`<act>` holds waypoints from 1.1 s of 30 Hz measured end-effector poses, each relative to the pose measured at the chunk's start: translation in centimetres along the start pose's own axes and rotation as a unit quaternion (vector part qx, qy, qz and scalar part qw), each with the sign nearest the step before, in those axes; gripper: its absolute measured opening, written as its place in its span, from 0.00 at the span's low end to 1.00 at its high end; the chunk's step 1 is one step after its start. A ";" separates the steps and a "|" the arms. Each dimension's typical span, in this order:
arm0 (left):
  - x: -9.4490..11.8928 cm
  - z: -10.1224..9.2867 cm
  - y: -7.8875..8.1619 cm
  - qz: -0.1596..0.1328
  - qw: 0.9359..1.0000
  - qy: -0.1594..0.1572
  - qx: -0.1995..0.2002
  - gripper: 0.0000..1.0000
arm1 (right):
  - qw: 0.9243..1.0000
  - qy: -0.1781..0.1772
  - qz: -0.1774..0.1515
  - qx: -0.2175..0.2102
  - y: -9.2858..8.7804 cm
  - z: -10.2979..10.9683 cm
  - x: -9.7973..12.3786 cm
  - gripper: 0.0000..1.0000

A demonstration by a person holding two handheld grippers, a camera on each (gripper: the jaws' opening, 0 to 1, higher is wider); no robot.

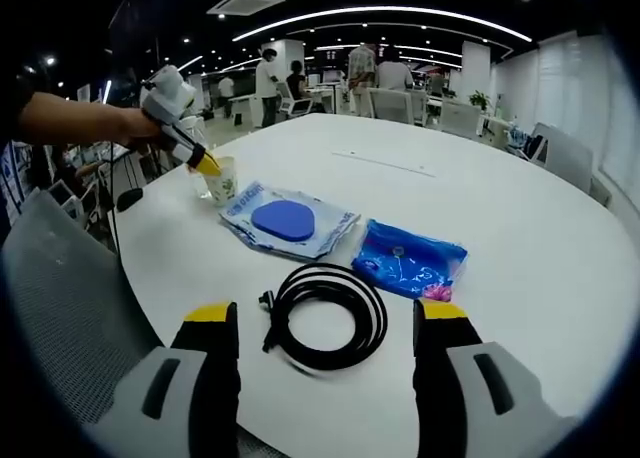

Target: Arrange the tabletop items into an orderly group along one side of the table until the central work area is clear of visible clutter.

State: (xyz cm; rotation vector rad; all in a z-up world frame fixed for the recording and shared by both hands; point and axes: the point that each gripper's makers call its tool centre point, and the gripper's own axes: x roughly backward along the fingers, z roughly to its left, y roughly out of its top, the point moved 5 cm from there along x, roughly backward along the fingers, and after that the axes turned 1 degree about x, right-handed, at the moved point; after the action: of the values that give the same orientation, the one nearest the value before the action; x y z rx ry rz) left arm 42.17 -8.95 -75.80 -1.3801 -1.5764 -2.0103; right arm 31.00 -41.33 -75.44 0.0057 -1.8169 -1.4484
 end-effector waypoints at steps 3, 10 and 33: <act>-0.2 -0.3 0.0 -0.001 1.000 -0.006 -0.002 0.00 | 1.000 0.001 0.000 0.001 0.0 0.1 0.0 0.70; -0.4 -0.6 0.4 0.000 1.000 -0.004 -0.013 0.00 | 1.000 0.001 -0.001 0.001 0.0 0.0 0.0 0.70; 0.4 -0.5 0.1 -0.004 1.000 0.004 -0.027 0.14 | 1.000 0.004 0.002 0.006 -0.2 -0.2 0.0 0.69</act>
State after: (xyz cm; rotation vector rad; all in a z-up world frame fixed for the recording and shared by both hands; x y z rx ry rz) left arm 41.75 -9.25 -75.43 -1.3859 -1.5377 -2.0752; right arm 31.02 -41.60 -75.58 0.0151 -1.8186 -1.4321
